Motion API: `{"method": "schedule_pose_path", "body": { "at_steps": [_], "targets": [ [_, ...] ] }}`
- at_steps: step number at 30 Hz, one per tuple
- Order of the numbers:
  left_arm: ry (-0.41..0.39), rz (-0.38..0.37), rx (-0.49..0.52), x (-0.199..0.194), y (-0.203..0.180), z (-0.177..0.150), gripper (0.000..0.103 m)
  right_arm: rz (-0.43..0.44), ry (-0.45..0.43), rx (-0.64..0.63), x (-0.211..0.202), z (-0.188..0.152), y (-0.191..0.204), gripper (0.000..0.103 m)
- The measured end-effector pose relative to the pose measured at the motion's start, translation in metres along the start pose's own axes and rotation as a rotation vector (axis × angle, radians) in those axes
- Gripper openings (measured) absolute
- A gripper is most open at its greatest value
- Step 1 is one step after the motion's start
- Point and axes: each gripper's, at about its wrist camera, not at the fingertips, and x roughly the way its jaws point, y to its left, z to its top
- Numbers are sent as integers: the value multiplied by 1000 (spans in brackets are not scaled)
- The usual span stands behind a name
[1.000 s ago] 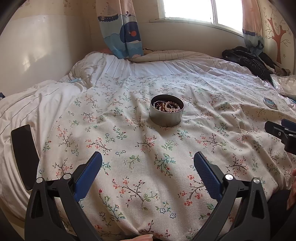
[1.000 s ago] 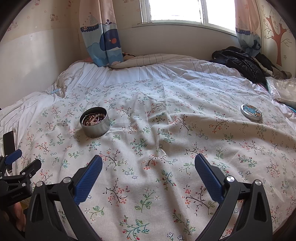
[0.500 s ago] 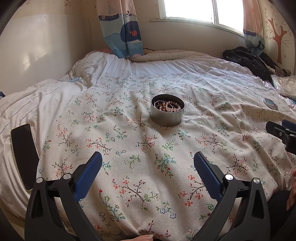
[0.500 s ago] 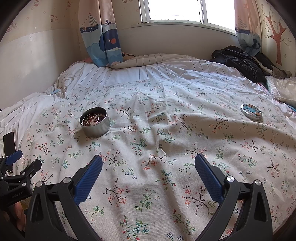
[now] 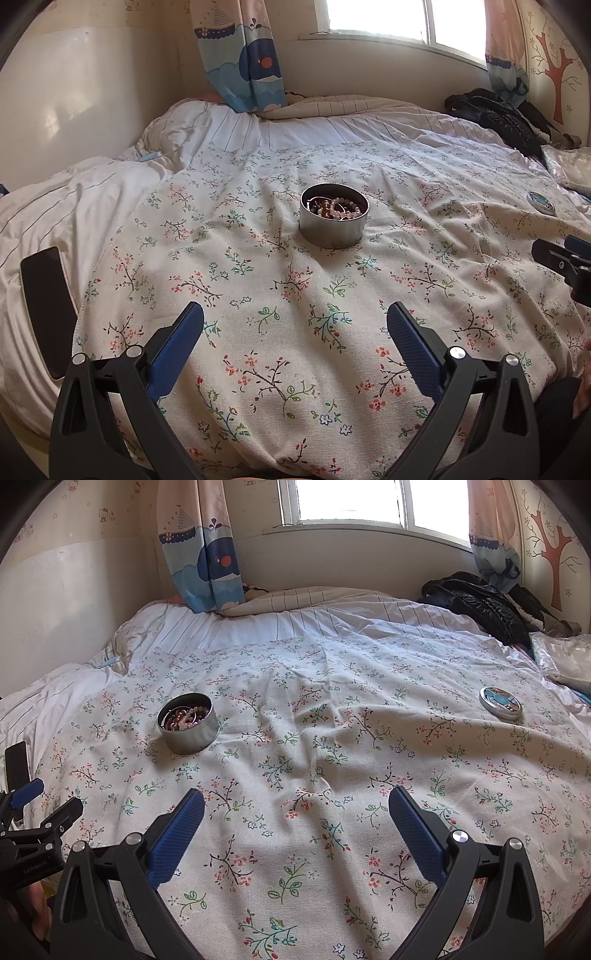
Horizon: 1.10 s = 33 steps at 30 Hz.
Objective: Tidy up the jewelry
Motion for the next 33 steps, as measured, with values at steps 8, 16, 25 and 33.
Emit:
{"method": "schedule_pose_path", "body": {
  "at_steps": [8,16,25,33],
  "targets": [
    [4,-22,-19,1,3,-1,95,-1,0,11,0,0,-1,96],
    [43,-18,-64,9,11,-2,95,-4,-1,17,0,0,-3,96],
    [50,19,-75,9,14,-4,95,-9,0,17,-2,0,-3,96],
    [23,45,-1,2,-1,-4,95,-11,0,17,-2,0,-2,96]
  ]
}}
